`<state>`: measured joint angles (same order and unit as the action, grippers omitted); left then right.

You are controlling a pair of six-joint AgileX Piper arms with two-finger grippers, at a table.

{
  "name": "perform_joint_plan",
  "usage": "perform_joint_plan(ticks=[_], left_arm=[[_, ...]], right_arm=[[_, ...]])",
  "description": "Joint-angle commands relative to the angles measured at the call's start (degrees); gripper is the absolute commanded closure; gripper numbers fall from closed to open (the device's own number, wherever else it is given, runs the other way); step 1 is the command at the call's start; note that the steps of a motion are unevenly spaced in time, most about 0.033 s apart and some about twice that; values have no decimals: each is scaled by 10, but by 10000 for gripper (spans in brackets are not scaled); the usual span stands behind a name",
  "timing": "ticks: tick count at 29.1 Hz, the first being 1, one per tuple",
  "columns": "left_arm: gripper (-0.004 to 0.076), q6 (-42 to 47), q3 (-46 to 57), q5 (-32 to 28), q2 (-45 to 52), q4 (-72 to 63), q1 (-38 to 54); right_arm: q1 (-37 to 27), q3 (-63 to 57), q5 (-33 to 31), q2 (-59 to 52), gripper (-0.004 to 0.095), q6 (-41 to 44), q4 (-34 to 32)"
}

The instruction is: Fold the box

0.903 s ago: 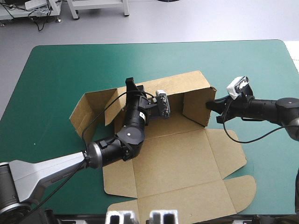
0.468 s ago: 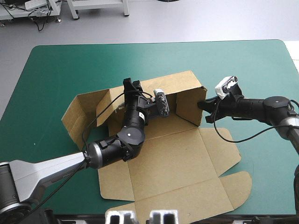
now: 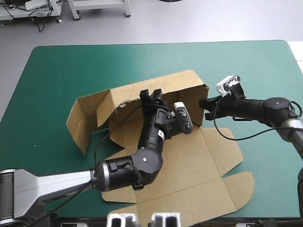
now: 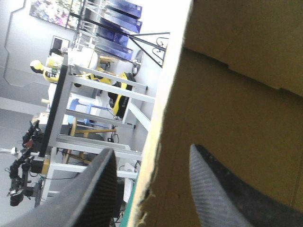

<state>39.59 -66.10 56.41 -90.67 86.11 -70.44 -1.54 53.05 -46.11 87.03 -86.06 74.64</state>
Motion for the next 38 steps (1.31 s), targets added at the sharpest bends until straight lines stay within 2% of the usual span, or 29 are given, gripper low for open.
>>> perform_joint_plan(ticks=[1, 5, 9, 13, 18, 21, 25, 29, 32, 37, 38], left_arm=[[394, 14, -37, 59, 39, 68, -19], [501, 61, -55, 70, 73, 128, 12], [727, 102, -77, 48, 115, 118, 92], [727, 107, -101, 15, 150, 57, 197], [726, 93, -118, -44, 192, -52, 309], [726, 42, -127, -65, 208, -137, 379], [726, -54, -141, -58, 215, -269, 456], [726, -145, -146, -58, 215, -384, 502], [726, -164, -146, -52, 215, -424, 517], [726, -181, -146, -49, 215, -433, 518], [726, -193, -146, -49, 215, -444, 518]], right_arm=[[3, 15, 2, -17, 917, 26, 24], [3, 35, 3, -26, 911, 69, 24], [3, 75, 8, -45, 911, 137, -3], [3, 139, -2, -53, 911, 275, -120], [9, 213, -81, -51, 911, 443, -281], [31, 247, -128, -50, 911, 528, -356], [69, 277, -146, -42, 912, 600, -437], [76, 300, -175, 2, 912, 625, -457], [76, 311, -186, 51, 912, 612, -457], [77, 317, -134, 115, 910, 578, -456], [77, 317, -113, 122, 882, 564, -457]])
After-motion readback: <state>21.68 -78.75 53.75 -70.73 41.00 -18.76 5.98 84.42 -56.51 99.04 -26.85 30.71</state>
